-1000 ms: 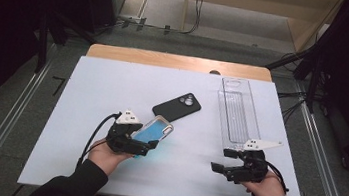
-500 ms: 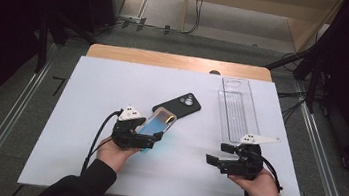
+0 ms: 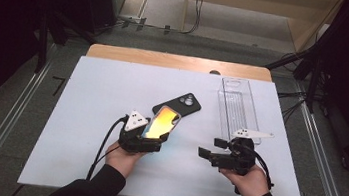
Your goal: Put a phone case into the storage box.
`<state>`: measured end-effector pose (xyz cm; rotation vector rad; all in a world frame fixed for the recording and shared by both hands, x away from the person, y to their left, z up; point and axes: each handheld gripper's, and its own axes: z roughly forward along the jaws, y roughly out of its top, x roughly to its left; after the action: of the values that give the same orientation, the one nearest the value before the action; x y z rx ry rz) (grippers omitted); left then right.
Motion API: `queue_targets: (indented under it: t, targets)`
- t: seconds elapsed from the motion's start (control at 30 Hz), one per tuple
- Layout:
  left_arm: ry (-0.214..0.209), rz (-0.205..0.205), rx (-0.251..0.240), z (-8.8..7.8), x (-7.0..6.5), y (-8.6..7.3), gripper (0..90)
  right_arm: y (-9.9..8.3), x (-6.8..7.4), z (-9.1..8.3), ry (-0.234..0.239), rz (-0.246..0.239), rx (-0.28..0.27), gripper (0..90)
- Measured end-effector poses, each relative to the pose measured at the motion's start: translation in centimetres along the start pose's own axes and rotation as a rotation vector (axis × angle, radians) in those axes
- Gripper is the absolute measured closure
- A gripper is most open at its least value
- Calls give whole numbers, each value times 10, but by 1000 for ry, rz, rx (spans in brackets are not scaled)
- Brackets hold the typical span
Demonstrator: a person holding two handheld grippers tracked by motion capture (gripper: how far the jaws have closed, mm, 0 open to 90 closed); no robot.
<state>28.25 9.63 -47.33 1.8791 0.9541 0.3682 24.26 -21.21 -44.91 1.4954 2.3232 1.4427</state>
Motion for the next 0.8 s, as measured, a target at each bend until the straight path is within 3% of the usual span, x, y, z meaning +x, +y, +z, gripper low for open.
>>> queue_targets:
  t: [0.2, 0.4, 0.67, 0.8]
  targets:
    - [-3, 10, -49, 1, -5, -6, 171, 6, 6, 4, 9, 17, -14, 175]
    - [9, 1, -52, 2, -11, -10, 171, 11, 10, 9, 21, 33, -16, 181]
    - [-4, -43, -87, 5, -14, -15, 171, 21, 13, 17, 32, 42, -9, 186]
    - [-10, -59, -106, 6, -15, -18, 171, 27, 14, 20, 35, 60, -32, 186]
